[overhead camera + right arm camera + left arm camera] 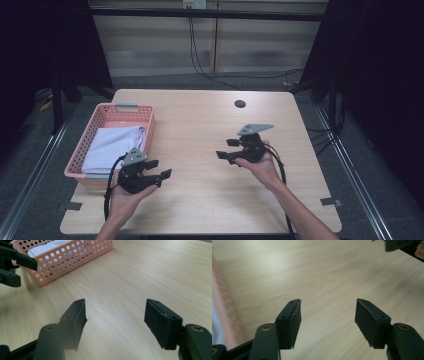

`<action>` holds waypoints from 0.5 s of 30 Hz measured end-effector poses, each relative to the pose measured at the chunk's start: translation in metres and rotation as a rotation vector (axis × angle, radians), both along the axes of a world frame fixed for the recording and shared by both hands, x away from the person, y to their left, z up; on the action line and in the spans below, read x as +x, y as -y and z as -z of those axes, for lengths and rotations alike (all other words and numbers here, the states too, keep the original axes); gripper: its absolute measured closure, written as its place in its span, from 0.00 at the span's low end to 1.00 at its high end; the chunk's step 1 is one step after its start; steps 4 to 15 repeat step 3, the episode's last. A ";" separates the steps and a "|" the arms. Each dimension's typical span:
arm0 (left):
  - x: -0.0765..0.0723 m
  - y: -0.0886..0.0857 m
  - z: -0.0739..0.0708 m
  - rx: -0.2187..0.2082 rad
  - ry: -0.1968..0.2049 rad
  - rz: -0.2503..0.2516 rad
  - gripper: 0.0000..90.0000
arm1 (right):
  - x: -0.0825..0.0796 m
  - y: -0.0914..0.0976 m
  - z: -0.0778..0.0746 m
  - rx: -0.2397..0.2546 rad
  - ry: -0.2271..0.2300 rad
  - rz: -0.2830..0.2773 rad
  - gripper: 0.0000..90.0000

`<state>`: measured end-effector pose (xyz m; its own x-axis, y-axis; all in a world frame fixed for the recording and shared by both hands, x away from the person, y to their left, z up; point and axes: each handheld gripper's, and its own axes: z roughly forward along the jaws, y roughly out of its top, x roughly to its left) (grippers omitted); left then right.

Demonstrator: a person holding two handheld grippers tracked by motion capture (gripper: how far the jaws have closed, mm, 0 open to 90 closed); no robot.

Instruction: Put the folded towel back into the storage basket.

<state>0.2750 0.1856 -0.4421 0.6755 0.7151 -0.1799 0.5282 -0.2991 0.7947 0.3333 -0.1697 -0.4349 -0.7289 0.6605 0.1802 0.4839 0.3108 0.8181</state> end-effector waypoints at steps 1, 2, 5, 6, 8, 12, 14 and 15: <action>-0.003 0.003 0.005 0.010 -0.012 0.010 0.40 | -0.007 0.009 0.001 0.000 0.005 0.014 0.37; -0.006 0.005 0.008 0.018 -0.017 0.014 0.39 | -0.015 0.019 0.002 0.004 0.011 0.027 0.36; -0.010 0.007 0.011 0.025 -0.011 0.027 0.39 | -0.020 0.024 0.003 0.017 0.007 0.035 0.36; -0.010 0.007 0.011 0.025 -0.011 0.027 0.39 | -0.020 0.024 0.003 0.017 0.007 0.035 0.36; -0.010 0.007 0.011 0.025 -0.011 0.027 0.39 | -0.020 0.024 0.003 0.017 0.007 0.035 0.36; -0.010 0.007 0.011 0.025 -0.011 0.027 0.39 | -0.020 0.024 0.003 0.017 0.007 0.035 0.36; -0.010 0.007 0.011 0.025 -0.011 0.027 0.39 | -0.020 0.024 0.003 0.017 0.007 0.035 0.36; -0.010 0.007 0.011 0.025 -0.011 0.027 0.39 | -0.020 0.024 0.003 0.017 0.007 0.035 0.36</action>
